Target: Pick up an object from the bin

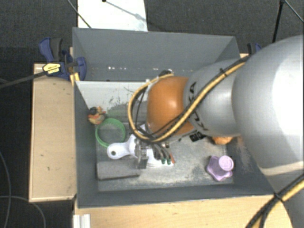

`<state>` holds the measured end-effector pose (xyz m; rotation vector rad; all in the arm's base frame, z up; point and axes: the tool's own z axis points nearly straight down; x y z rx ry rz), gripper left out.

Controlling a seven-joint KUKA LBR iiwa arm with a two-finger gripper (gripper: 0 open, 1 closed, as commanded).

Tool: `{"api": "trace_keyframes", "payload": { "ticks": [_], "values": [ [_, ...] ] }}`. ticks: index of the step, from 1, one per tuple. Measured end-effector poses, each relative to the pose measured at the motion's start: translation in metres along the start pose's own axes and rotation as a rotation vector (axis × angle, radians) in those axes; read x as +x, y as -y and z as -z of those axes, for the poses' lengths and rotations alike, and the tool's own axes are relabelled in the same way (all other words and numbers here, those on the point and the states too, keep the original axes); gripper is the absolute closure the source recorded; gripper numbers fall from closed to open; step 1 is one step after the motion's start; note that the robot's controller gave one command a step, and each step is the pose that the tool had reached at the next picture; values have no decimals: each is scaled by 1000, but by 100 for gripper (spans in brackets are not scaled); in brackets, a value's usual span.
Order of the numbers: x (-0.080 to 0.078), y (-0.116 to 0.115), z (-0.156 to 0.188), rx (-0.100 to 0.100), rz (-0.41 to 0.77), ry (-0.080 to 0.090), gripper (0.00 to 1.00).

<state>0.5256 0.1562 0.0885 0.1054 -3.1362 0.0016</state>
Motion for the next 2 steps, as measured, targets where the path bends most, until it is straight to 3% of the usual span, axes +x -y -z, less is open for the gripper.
{"api": "trace_keyframes", "payload": {
  "ticks": [1, 2],
  "values": [
    [0, 0, 0, 0, -1, 0, 100],
    [13, 5, 150, -2, 36, 7, 100]
  ]
}}
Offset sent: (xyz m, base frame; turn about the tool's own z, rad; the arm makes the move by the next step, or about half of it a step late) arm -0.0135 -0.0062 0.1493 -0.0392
